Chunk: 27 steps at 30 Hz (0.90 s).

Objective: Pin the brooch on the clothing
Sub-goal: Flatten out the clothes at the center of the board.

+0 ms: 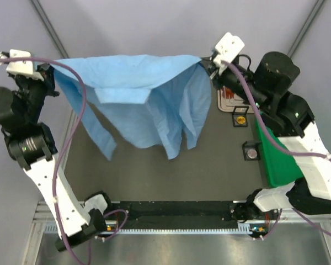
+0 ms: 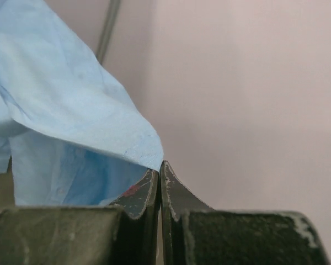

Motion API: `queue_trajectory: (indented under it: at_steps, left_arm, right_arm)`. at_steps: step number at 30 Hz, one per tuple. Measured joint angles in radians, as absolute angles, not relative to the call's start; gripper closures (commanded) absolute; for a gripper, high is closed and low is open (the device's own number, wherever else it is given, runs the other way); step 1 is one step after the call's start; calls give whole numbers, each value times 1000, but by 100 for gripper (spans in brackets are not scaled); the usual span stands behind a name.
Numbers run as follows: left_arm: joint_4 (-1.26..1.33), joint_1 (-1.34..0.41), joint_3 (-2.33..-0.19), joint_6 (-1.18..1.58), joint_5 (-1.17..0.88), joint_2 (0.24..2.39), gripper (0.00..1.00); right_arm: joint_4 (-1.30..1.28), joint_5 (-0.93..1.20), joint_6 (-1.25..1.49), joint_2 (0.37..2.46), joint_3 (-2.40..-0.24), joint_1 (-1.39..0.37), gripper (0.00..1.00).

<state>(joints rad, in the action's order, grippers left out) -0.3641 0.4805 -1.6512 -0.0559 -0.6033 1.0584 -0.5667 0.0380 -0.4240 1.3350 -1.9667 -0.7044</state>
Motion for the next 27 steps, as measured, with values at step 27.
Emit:
queue_trajectory:
  at_steps: [27]
  left_arm:
    - [-435, 476, -1848, -217, -272, 764, 100]
  right_arm:
    - [-627, -59, -538, 1230, -2193, -1015, 100]
